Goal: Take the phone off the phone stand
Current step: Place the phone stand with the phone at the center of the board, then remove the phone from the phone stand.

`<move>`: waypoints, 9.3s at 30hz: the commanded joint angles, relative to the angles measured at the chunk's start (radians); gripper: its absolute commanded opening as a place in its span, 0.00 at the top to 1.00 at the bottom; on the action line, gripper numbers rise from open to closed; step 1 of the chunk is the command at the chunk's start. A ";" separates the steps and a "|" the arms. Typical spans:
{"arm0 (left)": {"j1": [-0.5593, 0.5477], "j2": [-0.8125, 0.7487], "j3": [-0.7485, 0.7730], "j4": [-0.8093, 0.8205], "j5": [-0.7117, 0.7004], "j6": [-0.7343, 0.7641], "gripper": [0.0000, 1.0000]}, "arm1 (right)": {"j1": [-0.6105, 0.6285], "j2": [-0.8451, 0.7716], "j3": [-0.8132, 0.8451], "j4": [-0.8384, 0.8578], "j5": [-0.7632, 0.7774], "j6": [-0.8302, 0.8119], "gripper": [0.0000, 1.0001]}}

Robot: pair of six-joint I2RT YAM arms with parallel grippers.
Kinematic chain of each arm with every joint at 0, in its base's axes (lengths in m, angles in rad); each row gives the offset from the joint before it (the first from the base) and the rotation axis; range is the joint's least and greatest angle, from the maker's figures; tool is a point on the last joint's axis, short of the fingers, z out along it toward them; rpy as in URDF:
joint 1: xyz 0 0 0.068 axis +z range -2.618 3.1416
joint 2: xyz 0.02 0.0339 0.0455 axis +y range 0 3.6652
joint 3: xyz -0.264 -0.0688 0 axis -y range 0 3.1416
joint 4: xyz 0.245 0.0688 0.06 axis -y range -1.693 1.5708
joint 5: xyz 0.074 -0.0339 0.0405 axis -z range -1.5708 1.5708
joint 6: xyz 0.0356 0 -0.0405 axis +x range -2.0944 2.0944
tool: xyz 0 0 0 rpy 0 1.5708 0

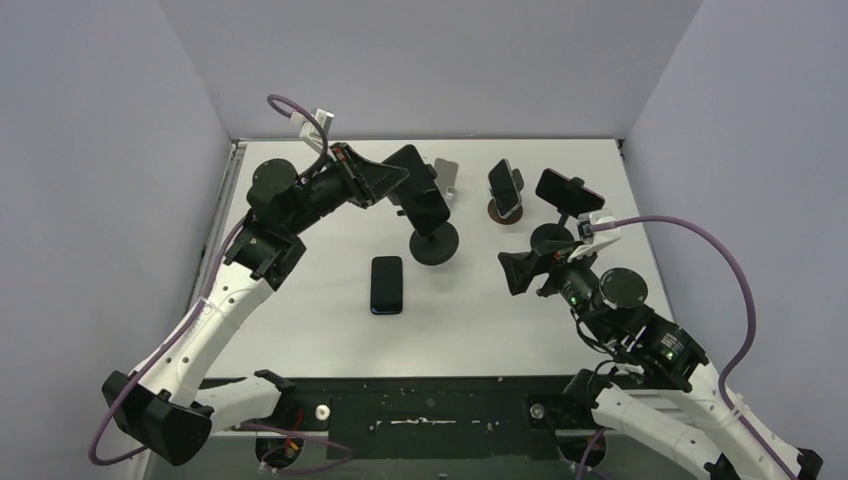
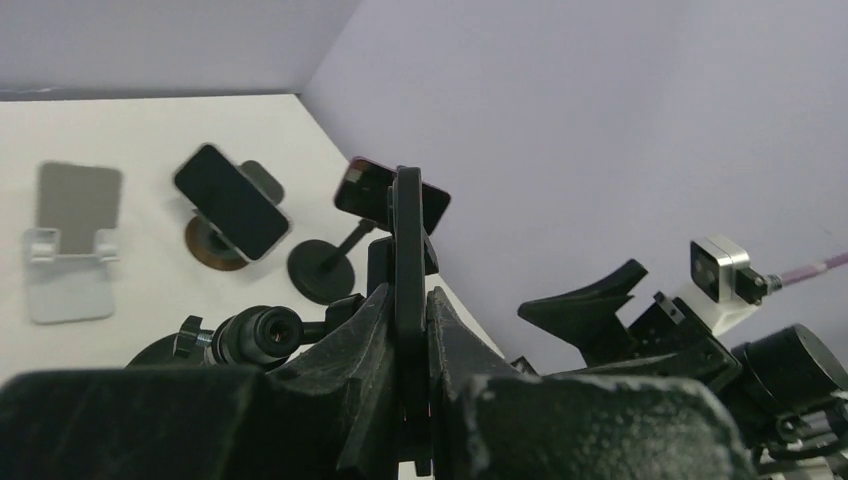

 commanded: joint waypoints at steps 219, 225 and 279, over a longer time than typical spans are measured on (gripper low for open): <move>-0.197 -0.497 -0.903 0.675 -0.001 0.097 0.21 | 0.200 0.489 0.198 -0.002 0.081 0.133 0.38; -0.277 -0.288 -0.859 0.750 -0.003 0.165 0.23 | 0.200 0.506 0.204 0.006 0.081 0.147 0.36; -0.524 0.029 -0.760 0.915 -0.386 0.229 1.00 | 0.198 0.435 0.247 -0.093 0.058 0.218 0.00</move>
